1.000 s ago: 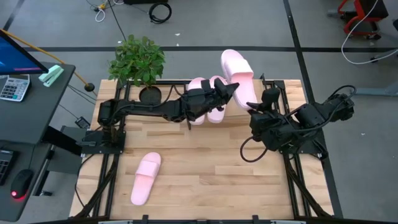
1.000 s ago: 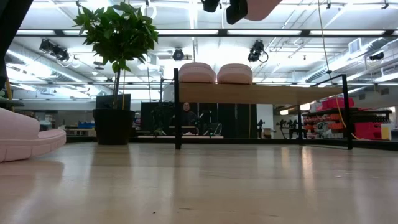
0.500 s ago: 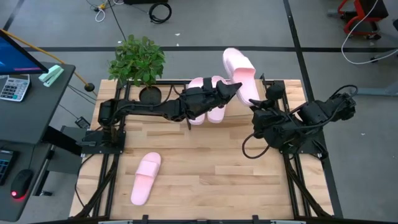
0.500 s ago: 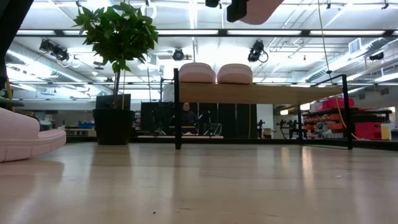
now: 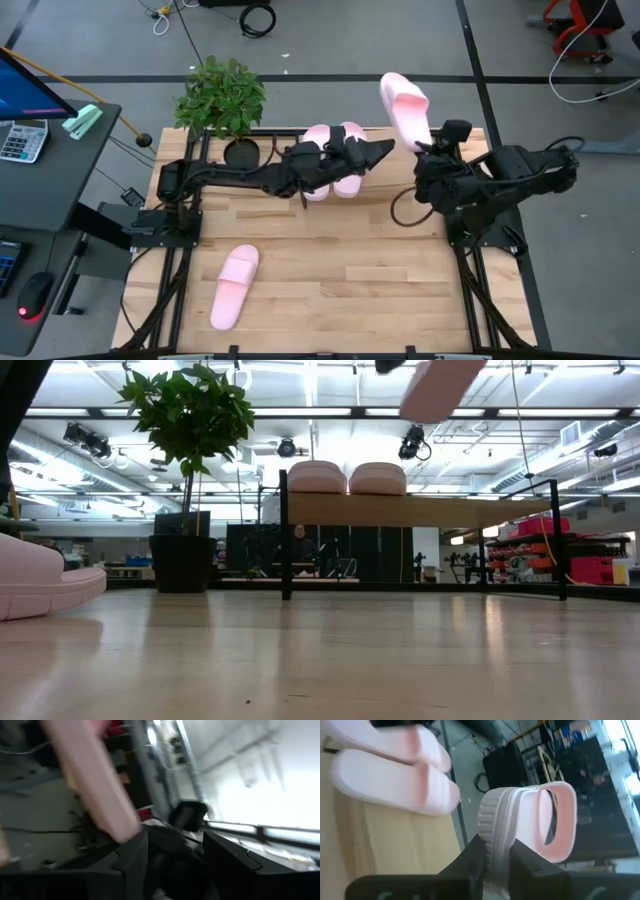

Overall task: Pick and place slides into the shelf
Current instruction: Put the right pink slide on the shelf

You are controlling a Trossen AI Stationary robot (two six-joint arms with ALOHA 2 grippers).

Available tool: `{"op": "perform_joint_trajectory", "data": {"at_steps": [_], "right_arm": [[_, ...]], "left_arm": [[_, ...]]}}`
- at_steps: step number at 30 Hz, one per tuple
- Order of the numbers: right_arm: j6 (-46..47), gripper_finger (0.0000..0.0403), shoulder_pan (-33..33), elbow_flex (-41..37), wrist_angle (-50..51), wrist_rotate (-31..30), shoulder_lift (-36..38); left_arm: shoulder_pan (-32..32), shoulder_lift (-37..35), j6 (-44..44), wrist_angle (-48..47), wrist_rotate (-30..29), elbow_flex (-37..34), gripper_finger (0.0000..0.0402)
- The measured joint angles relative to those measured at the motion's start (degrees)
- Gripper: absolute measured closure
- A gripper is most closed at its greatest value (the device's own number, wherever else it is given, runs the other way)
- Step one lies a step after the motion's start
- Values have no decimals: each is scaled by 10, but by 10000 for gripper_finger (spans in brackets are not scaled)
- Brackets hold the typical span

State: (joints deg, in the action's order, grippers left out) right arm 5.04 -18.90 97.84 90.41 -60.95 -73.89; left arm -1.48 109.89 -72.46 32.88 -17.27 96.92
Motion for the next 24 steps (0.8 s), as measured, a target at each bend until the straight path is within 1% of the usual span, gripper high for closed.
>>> {"op": "perform_joint_trajectory", "data": {"at_steps": [2,5,11,15,18,24], "right_arm": [[11,352,7,-1,-2,7,10],[20,352,12,-1,-2,18,19],[22,352,34,-1,-3,63,20],[22,352,50,-9,-4,95,11],[25,352,63,-35,-4,114,9],[40,352,83,-123,-4,133,14]], "left_arm": [[0,0,26,26,15,0,210],[-2,0,40,64,42,0,216],[-7,-2,39,118,95,0,226],[-7,-3,26,150,115,0,230],[-7,-2,26,163,132,0,230],[-11,-6,33,165,160,0,230]]}}
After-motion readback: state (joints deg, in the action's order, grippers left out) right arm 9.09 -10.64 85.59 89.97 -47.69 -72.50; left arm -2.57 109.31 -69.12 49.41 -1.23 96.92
